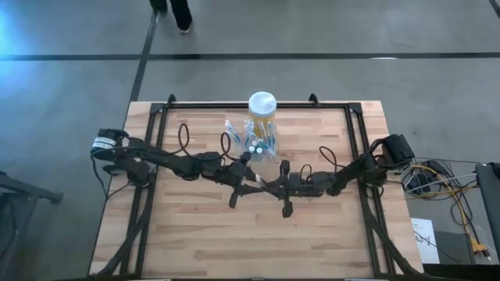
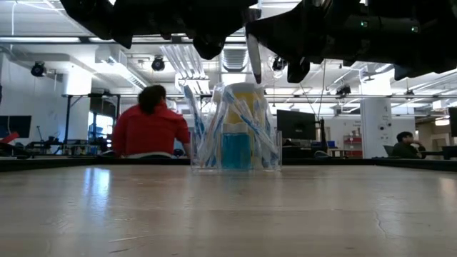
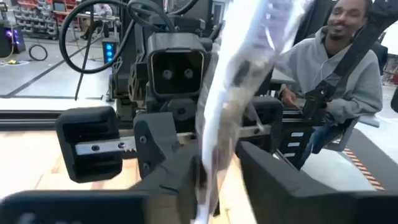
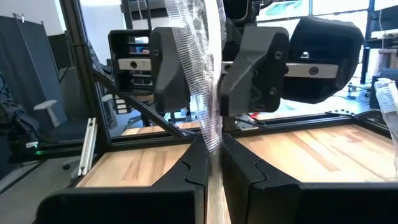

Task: Pick & Place toothbrushing station
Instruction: Put the violet toothbrush into the transparent organizer

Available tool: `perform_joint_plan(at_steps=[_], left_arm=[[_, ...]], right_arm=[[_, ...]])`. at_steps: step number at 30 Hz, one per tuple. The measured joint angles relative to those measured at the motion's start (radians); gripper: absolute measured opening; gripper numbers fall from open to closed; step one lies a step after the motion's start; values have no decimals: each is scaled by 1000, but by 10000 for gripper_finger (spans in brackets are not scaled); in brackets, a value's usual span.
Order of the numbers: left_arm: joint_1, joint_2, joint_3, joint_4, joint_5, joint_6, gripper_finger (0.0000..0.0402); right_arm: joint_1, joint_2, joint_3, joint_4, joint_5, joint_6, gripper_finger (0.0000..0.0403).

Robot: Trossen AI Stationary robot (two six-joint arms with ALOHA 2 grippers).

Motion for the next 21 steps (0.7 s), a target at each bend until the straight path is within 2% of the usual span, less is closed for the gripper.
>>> perform_joint_plan(at_steps=[5,11,21], left_arm=[[1,21,23,-1,-5,10,25],[1,17,27,-9,-1,18,23],[17,-73,-44,-7,14,20,23]], right_arm=[[1,0,0,-20,-1,17,18],[3,-2,1,-21,14,17,31],[13,-50,-35,-23,53,19,153]])
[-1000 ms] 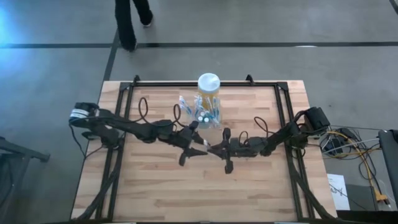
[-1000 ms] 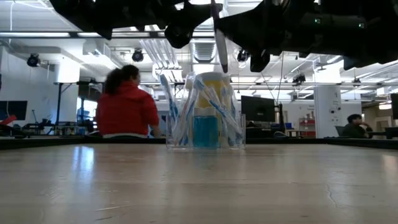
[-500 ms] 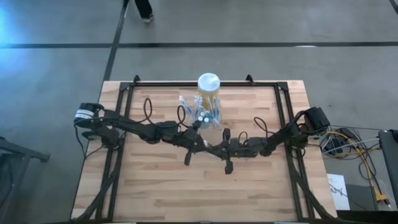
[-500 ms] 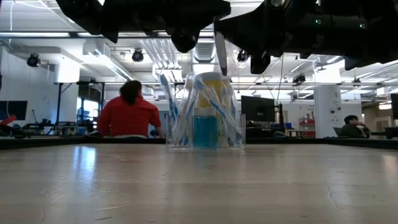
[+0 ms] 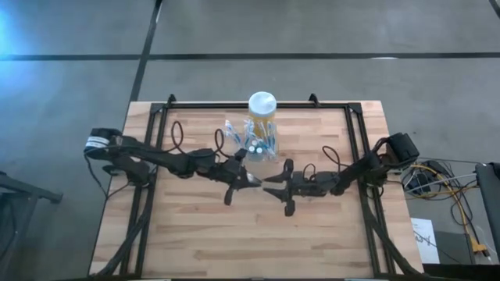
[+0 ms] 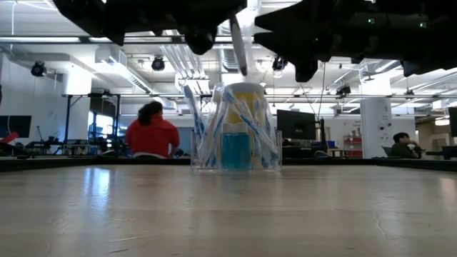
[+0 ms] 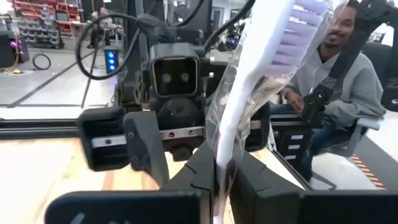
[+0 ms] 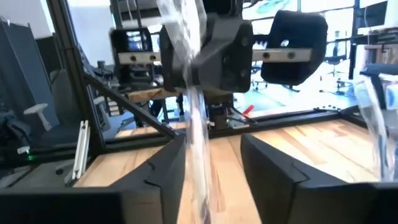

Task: Pick & Place toothbrushing station
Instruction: Put the violet toothbrush into the transparent organizer

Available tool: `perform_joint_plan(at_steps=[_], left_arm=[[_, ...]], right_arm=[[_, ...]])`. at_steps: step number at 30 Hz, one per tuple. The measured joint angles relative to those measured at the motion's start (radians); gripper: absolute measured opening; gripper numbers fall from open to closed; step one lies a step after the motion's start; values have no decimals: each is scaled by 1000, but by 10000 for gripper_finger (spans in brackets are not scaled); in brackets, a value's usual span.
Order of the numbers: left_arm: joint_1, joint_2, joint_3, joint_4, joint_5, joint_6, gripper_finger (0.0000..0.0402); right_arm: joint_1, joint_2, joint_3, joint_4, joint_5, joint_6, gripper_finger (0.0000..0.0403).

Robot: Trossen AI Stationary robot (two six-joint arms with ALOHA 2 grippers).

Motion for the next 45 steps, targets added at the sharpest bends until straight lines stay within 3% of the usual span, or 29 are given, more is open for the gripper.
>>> perform_joint_plan(at_steps=[4,7,13,17,23,33,45], left_arm=[[17,-72,-62,2,-40,-3,23],[33,-106,-108,0,-139,-8,23],[98,-47,-71,5,-202,-30,23],[144,49,3,50,-241,-28,23],[184,228,75,201,-430,-35,23],[216,472,187,282,-489,-146,23],[216,562,222,253,-488,-117,23]], right_arm=[[8,-62,-55,-3,-1,51,170],[33,-131,-109,1,5,73,159],[110,-233,-217,-5,204,1,71],[121,-261,-265,-6,206,1,16],[120,-267,-285,2,205,10,8],[134,-266,-276,-8,193,0,8],[140,-265,-274,-2,192,4,8]])
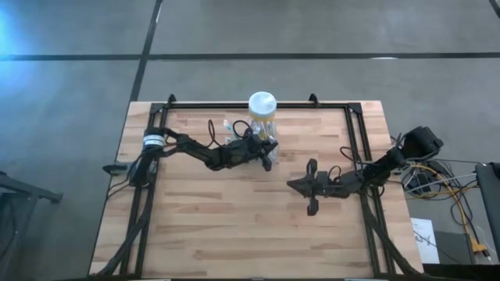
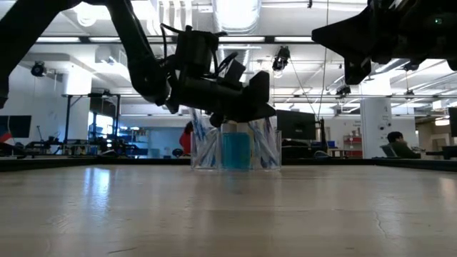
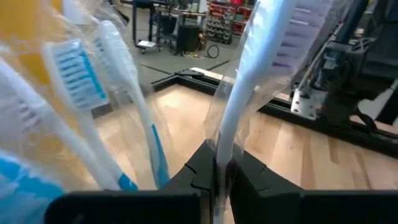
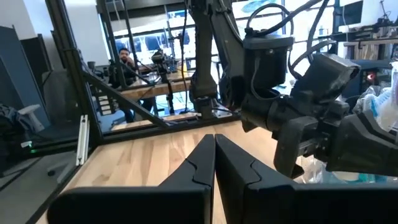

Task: Pick & Place toothbrushing station
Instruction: Put the violet toothbrush into the transparent organizer

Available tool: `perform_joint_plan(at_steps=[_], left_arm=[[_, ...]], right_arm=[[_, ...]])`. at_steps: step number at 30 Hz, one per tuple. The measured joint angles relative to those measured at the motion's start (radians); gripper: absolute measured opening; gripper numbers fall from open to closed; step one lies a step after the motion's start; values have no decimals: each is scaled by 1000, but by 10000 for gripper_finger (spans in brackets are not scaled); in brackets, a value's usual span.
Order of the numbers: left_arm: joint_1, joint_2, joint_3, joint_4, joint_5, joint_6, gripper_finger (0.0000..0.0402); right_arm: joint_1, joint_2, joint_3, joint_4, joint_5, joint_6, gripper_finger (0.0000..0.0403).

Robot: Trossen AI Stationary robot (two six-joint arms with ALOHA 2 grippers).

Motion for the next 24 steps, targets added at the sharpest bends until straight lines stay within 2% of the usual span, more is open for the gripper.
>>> perform_joint_plan(at_steps=[3,9,13,24], left_arm=[[1,-8,0,-18,47,25,38],[1,-62,-5,-109,118,55,127],[0,-117,-6,-162,126,63,163],[0,-217,-5,-225,115,64,175]], right_arm=[[0,0,1,-1,0,1,8],[0,0,11,-1,-18,0,8],[0,0,14,-1,-23,-3,8],[0,0,14,-1,-25,-1,8]])
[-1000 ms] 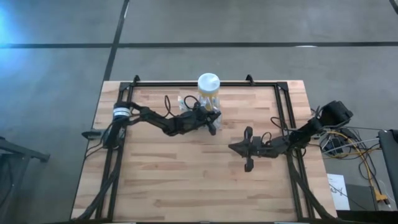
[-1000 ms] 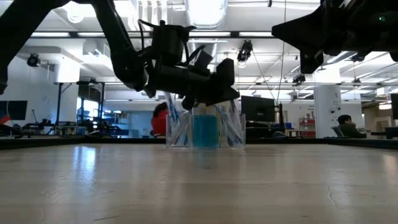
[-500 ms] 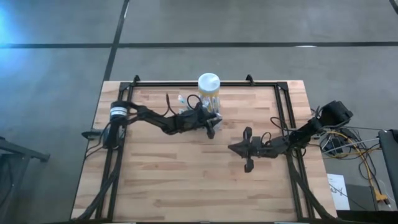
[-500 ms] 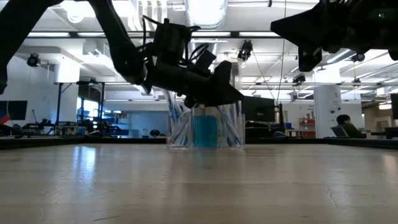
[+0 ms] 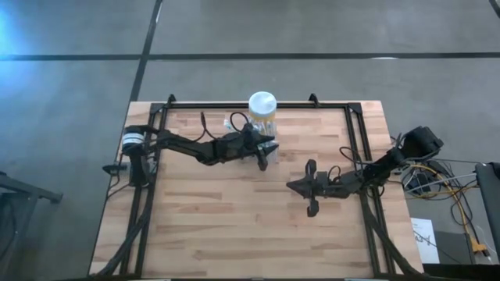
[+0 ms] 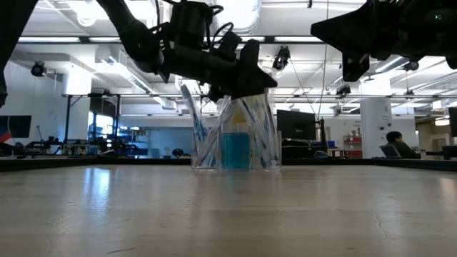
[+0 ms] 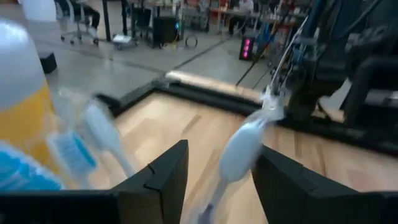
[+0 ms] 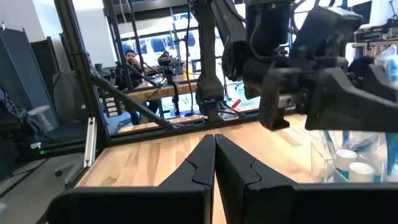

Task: Pick & Place toothbrushing station
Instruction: Put the violet toothbrush into the transparent organizer

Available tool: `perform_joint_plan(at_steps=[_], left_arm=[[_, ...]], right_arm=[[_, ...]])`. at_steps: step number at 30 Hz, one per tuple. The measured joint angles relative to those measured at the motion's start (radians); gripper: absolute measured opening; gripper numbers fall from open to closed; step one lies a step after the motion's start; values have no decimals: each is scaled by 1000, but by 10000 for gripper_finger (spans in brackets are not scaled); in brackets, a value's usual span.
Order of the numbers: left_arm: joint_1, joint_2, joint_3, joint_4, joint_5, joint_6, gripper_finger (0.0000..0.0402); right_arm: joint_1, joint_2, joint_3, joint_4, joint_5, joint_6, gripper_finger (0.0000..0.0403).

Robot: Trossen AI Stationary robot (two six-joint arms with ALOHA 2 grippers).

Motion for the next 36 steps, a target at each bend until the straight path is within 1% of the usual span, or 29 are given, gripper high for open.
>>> perform_joint_plan(at_steps=[5,9,13,17,19,25,29,36], left_arm=[[1,13,0,-76,-21,-10,176],[4,35,-2,-103,-15,33,177],[4,35,-2,-99,102,104,177],[7,35,0,-102,217,108,177],[8,35,4,-101,249,106,177],[7,35,19,-101,266,60,177],[7,28,20,-105,272,61,177],[6,-56,20,-128,273,81,177]], right_arm=[[0,0,0,0,0,0,8],[0,0,0,1,0,0,8],[0,0,0,5,0,0,8],[0,0,0,7,0,-10,8],[0,-1,0,10,0,-14,8],[-1,-1,0,16,1,-37,9],[-1,-2,0,30,1,-57,9],[-1,-2,0,30,1,-57,9]])
